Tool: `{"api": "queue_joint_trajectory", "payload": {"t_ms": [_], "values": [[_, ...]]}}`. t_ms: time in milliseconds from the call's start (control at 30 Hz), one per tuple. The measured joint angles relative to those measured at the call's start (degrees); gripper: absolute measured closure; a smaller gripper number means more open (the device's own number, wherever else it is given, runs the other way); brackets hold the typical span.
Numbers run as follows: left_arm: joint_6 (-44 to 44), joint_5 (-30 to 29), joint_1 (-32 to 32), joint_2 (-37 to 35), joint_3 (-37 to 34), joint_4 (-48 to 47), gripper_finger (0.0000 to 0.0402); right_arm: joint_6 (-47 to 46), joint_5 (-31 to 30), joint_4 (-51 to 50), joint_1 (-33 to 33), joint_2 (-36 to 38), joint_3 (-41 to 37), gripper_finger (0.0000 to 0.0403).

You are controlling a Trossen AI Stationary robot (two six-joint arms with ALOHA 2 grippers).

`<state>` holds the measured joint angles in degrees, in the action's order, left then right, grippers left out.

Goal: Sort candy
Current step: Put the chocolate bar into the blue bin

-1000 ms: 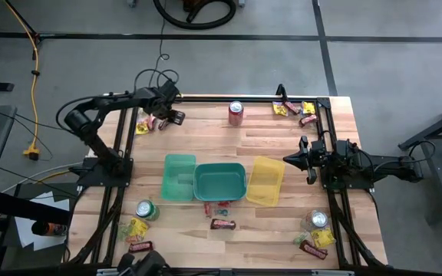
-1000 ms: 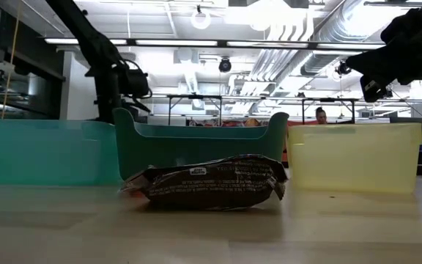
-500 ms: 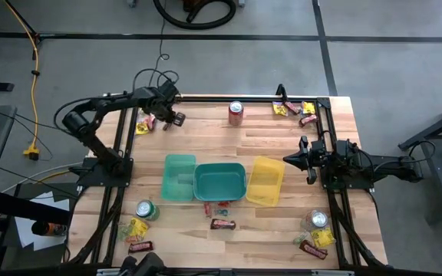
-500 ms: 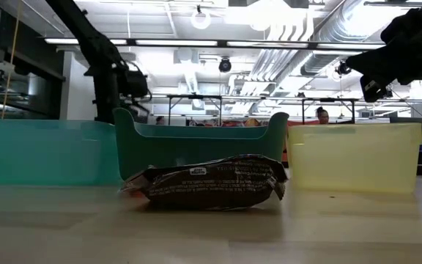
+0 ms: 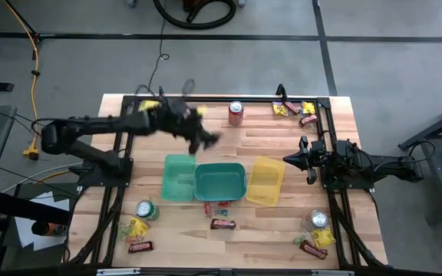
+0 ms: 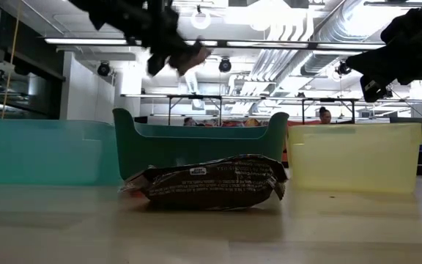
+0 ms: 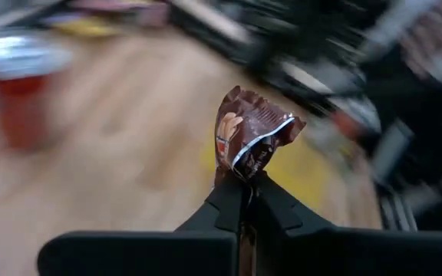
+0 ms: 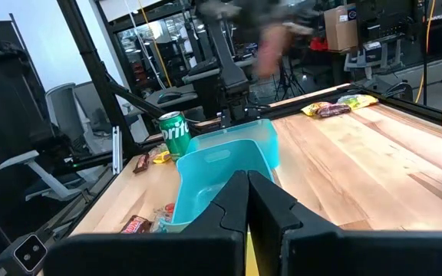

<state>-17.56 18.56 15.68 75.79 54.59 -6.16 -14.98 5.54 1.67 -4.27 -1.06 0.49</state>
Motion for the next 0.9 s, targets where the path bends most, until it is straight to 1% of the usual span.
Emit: {"api": "queue_joint_trajectory", "payload": {"t_ms": [100, 167, 233, 400, 500, 633, 733, 833, 900], "values": [[7.7, -1.61, -7.73, 1.93, 0.0, -1.05, 0.04, 0.0, -0.02, 0.0, -0.02, 0.0, 0.0, 0.0402], [10.05, -4.7, -11.29, 3.48, 0.0, -1.63, 0.04, 0.02, -0.01, 0.0, -0.01, 0.0, -0.01, 0.0402], [9.74, -6.93, -13.33, 5.24, -0.01, -1.38, 0.0397, 0.0, 0.0, 0.0, -0.02, 0.0, 0.0, 0.0402], [9.15, -7.31, -15.89, 9.82, -0.01, 0.96, 0.0377, 0.0, -0.02, 0.01, -0.01, 0.0, 0.0, 0.0402], [6.84, -7.26, -16.7, 12.02, 0.02, 1.8, 0.0346, 0.0, -0.02, 0.0, 0.0, 0.0, 0.0, 0.0402], [4.58, -7.09, -17.33, 13.2, 1.02, 1.23, 0.0284, 0.01, -0.01, 0.0, -0.02, 0.0, 0.0, 0.0402], [4.13, -7.09, -17.3, 13.12, 3.04, 0.87, 0.0237, 0.0, 0.0, 0.0, -0.02, 0.0, -0.01, 0.0402], [4.13, -6.91, -17.29, 12.3, 6.62, -4.63, 0.0198, 0.02, -0.02, 0.0, 0.0, 0.0, 0.0, 0.0402], [3.3, -6.8, -17.28, 11.58, 10.04, -9.06, 0.0181, 0.01, 0.0, 0.0, -0.02, 0.0, -0.02, 0.0402]]}}
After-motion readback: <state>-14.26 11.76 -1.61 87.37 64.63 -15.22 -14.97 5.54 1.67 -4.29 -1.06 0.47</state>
